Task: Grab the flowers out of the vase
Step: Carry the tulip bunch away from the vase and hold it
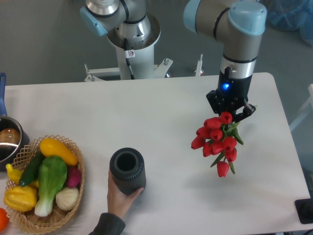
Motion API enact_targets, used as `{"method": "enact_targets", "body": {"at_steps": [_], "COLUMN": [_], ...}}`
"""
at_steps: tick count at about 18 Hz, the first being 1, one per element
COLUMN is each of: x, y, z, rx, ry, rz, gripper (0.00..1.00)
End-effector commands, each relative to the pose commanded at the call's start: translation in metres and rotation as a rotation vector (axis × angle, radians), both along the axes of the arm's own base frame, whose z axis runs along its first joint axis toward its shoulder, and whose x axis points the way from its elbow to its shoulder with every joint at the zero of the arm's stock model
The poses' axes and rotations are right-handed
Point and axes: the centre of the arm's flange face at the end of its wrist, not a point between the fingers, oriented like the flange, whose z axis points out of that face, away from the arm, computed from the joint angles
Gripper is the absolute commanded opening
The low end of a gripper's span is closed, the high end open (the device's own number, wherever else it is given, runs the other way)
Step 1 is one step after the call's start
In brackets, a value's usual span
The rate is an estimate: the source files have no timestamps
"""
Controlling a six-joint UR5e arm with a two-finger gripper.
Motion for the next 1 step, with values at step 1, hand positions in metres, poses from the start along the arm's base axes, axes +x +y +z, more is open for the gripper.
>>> {"method": "enact_targets", "body": {"at_steps": [1], "x": [-0.0015], "y": [-0.0008], "z": [-0.0042], "rx": [-0.017], "ry": [-0.004], "rz": [0.005], "gripper": [0.00]}}
